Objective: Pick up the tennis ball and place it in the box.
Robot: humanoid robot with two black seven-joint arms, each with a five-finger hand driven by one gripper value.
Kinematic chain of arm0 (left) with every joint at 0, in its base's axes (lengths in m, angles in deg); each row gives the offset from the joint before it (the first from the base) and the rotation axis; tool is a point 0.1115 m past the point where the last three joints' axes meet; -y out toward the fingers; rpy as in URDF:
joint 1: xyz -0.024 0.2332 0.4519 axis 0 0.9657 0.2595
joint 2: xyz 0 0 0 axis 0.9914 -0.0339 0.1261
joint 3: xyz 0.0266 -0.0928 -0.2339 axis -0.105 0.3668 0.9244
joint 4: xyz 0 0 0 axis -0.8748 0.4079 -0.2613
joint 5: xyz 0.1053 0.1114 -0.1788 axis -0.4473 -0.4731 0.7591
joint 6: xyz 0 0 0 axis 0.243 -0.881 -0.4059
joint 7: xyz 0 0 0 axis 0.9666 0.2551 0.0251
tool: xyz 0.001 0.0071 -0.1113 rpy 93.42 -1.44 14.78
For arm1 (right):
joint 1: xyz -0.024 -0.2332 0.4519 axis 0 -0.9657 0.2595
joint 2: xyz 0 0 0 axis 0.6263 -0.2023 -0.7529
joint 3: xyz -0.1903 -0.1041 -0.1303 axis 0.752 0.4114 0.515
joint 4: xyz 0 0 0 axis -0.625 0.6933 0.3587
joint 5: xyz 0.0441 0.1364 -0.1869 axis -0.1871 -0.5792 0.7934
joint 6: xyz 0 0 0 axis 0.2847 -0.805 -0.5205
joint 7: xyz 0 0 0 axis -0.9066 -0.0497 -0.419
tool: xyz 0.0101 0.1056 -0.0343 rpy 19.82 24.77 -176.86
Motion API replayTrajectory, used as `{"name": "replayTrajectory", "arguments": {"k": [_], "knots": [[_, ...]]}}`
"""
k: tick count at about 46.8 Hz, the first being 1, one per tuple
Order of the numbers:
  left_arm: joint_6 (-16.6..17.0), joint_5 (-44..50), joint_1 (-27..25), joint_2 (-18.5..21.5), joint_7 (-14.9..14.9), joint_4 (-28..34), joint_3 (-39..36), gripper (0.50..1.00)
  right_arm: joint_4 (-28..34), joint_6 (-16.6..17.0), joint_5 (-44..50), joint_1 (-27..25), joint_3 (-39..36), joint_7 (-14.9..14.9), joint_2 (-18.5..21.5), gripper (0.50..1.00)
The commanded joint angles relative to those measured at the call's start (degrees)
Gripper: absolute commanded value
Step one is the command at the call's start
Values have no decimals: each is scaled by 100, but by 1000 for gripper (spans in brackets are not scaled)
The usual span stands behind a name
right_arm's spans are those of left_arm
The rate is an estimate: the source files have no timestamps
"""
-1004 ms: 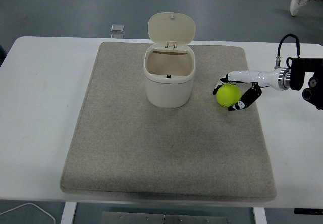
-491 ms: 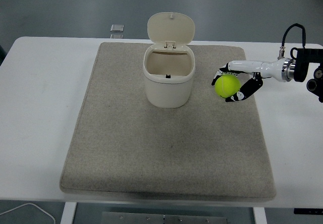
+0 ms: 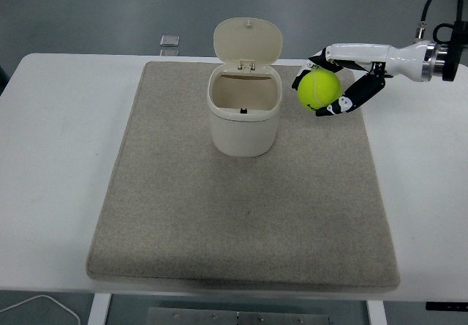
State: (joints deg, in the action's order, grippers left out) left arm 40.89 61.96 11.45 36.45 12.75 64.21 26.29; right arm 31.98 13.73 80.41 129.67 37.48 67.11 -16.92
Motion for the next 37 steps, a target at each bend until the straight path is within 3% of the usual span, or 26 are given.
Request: {"name": "replayTrajectory", "arguments": {"k": [1, 22, 28, 37], "knots": [[0, 0, 0, 0, -3, 0, 0, 996, 7, -8, 0, 13, -148, -26, 153, 500], [0, 0, 0, 0, 5, 0, 0, 996, 174, -351, -88, 101, -201, -88, 813, 500], [0, 0, 0, 0, -3, 0, 0, 996, 192, -474, -88, 92, -201, -360, 848, 500], [0, 0, 0, 0, -3, 0, 0, 996, 192, -641, -88, 92, -201, -413, 953, 504]]}}
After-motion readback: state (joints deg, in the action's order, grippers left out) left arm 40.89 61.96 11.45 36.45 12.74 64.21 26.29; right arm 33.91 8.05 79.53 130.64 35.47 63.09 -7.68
